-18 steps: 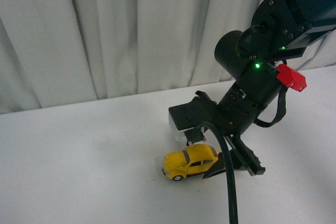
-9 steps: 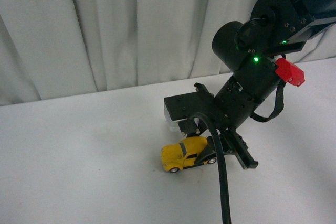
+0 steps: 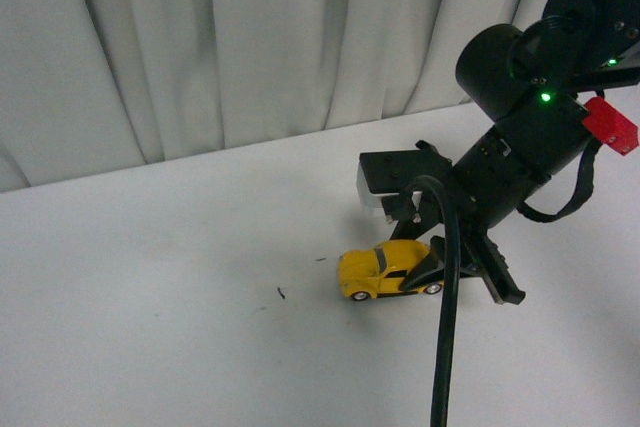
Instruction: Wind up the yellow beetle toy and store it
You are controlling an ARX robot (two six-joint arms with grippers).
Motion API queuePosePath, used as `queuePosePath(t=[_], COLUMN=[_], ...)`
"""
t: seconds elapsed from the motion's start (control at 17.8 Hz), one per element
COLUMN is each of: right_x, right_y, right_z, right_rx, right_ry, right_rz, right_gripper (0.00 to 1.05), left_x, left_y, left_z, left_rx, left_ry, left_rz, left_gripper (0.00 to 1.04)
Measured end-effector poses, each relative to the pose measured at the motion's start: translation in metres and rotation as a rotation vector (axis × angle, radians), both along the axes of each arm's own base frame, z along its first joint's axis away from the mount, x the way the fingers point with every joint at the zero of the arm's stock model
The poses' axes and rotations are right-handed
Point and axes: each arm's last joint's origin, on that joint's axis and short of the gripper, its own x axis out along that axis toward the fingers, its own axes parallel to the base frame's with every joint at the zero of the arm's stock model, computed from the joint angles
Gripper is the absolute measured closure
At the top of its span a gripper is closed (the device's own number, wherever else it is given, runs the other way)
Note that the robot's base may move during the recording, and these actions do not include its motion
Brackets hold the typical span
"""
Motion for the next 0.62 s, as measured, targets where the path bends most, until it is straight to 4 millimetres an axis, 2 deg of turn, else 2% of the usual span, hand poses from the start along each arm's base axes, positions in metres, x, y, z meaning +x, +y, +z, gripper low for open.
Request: queuePosePath(t=[0.62], right_x=[-0.027], right_y=[-0.037], right_z=[-0.003], right_rx=[-0.015], right_ry=[-0.008], right_rz=[-0.052], right_gripper=[0.63], left_x=[0.0], left_y=[0.0], left_z=[0.0], left_rx=[0.0], left_ry=[0.0], left_rz=[0.0], left_gripper=[0.07])
